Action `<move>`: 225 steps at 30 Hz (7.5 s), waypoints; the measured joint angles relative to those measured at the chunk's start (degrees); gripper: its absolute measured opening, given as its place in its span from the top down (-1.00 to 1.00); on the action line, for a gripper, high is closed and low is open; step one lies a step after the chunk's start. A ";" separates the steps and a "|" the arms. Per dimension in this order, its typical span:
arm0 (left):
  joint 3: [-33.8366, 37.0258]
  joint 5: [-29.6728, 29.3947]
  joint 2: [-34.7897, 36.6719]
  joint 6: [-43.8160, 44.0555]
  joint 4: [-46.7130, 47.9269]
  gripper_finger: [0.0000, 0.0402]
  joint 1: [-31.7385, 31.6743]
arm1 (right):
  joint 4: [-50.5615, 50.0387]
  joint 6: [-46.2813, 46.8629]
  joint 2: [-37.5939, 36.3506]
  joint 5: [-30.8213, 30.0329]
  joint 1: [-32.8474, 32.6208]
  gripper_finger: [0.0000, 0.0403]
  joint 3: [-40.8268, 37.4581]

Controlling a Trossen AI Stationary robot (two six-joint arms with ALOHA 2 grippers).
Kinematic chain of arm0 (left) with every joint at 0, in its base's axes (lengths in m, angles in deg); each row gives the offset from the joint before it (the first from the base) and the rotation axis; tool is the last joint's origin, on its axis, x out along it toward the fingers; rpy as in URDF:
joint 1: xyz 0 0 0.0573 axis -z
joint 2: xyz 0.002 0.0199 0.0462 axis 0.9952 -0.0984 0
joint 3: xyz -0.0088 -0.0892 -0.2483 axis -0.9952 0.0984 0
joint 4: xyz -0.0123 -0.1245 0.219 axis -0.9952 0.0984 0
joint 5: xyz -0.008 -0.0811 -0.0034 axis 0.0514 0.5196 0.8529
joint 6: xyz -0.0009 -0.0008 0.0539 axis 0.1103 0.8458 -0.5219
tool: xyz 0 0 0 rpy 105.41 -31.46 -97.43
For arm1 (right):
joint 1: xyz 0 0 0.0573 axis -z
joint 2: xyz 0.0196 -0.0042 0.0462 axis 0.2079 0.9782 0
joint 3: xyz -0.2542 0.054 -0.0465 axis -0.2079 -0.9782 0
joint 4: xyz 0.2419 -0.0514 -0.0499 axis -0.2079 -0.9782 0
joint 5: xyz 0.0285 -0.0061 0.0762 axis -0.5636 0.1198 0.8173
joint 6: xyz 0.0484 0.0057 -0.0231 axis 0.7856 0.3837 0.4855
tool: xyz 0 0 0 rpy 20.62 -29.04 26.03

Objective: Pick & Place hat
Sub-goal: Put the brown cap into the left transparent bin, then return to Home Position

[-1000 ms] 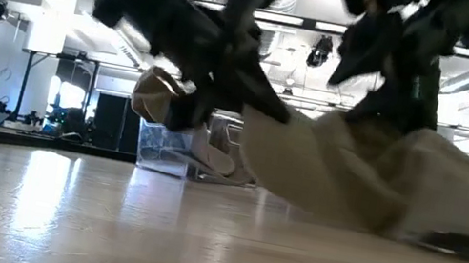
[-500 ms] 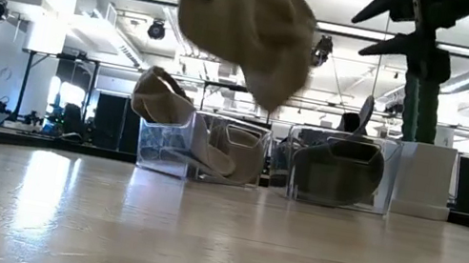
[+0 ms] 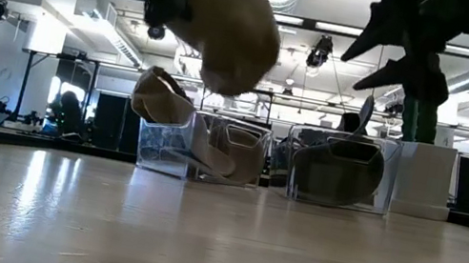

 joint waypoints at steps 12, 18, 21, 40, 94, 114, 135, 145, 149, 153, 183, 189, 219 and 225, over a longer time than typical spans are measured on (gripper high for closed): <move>-9.65 7.69 -17.80 1.45 29.47 0.96 -9.68 | 1.19 3.34 5.14 4.67 -0.02 0.04 -0.04; -16.98 16.09 -24.07 14.30 48.60 0.96 -13.38 | 1.39 3.89 4.97 4.65 -0.02 0.04 -0.04; -19.34 20.55 -25.54 14.19 50.70 0.96 -12.97 | 1.38 3.87 4.95 4.65 -0.02 0.04 -0.04; -24.39 39.40 -25.78 20.51 45.46 0.63 -11.86 | 1.27 3.63 4.95 4.47 -0.02 0.04 -0.04; 24.90 71.09 60.18 57.40 12.07 0.22 -9.60 | 15.91 -30.90 -26.76 21.04 16.76 0.04 -13.88; 41.61 70.05 69.79 55.07 1.84 0.22 -9.62 | 48.85 -28.91 -45.05 22.07 16.46 0.04 -41.80; 50.14 69.80 72.32 55.18 1.03 0.22 -9.60 | 21.92 -29.00 -43.61 21.87 16.47 0.04 -44.17; 52.84 72.13 72.40 51.66 -8.55 0.22 -9.45 | 21.88 -29.00 -43.60 21.95 16.46 0.04 -44.13; 54.68 71.67 72.43 32.49 -13.48 0.22 -9.34 | 21.88 -29.00 -43.61 21.97 16.46 0.04 -44.13; 54.71 68.90 72.43 31.29 -13.44 0.22 -9.34 | 21.88 -29.00 -43.62 21.98 16.47 0.04 -44.12; 54.78 67.94 72.38 35.20 -13.32 0.22 -9.34 | 21.88 -29.00 -43.66 21.91 16.28 0.04 -44.11; 54.80 67.92 72.38 35.25 -13.32 0.22 -9.34 | 21.77 -32.70 -48.56 21.85 15.32 0.04 -44.11; 54.82 67.90 71.86 35.25 -13.35 0.22 -9.34 | 22.31 -65.78 -61.64 23.51 12.11 0.04 -44.15; 54.82 67.90 71.84 35.25 -13.34 0.22 -9.34 | 22.33 -61.95 -60.42 23.50 12.10 0.04 -44.15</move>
